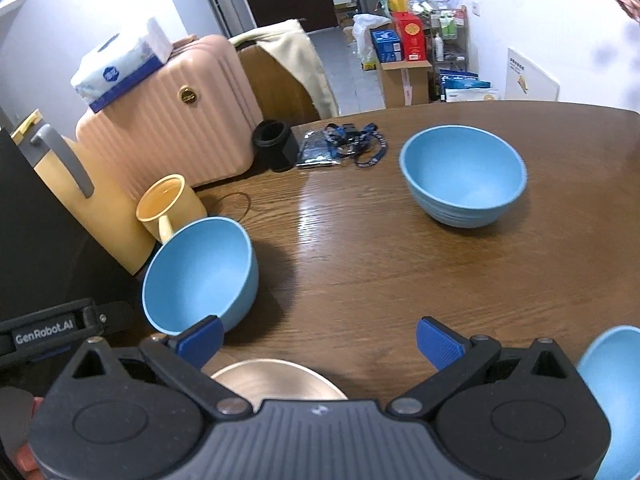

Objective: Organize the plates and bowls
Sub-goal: 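Close the left gripper on a blue bowl rim while the right gripper grasps another bowl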

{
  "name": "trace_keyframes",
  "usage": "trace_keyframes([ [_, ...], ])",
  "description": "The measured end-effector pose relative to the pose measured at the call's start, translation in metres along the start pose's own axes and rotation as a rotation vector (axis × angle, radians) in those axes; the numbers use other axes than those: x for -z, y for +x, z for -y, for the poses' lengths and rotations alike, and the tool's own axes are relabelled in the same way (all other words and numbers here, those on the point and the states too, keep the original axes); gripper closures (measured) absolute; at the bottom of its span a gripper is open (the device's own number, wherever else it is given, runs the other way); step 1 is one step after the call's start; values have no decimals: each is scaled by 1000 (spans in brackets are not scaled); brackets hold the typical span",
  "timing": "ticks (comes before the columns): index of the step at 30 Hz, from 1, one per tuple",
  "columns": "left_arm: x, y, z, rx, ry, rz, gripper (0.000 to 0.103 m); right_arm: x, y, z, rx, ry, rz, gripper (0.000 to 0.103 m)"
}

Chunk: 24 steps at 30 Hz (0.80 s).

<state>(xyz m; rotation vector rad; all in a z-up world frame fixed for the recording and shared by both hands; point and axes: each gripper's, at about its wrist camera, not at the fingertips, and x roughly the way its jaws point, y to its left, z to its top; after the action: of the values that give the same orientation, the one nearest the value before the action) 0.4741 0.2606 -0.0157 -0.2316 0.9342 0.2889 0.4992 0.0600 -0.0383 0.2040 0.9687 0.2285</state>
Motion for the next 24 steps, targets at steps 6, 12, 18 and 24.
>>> trace_keyframes([
  [6, -13, 26, -12, -21, -17, -31, 0, -15, 28, -21, 4, -15, -24, 0],
  [12, -26, 50, -22, -30, -30, -49, 0, -27, 58, -40, 20, -27, -48, 0],
  [18, -36, 71, -26, -20, -25, -64, 0, -35, 84, -49, 44, -24, -70, 1],
  [24, -43, 91, -26, -11, -15, -80, 2, -42, 108, -55, 69, -22, -95, 11],
])
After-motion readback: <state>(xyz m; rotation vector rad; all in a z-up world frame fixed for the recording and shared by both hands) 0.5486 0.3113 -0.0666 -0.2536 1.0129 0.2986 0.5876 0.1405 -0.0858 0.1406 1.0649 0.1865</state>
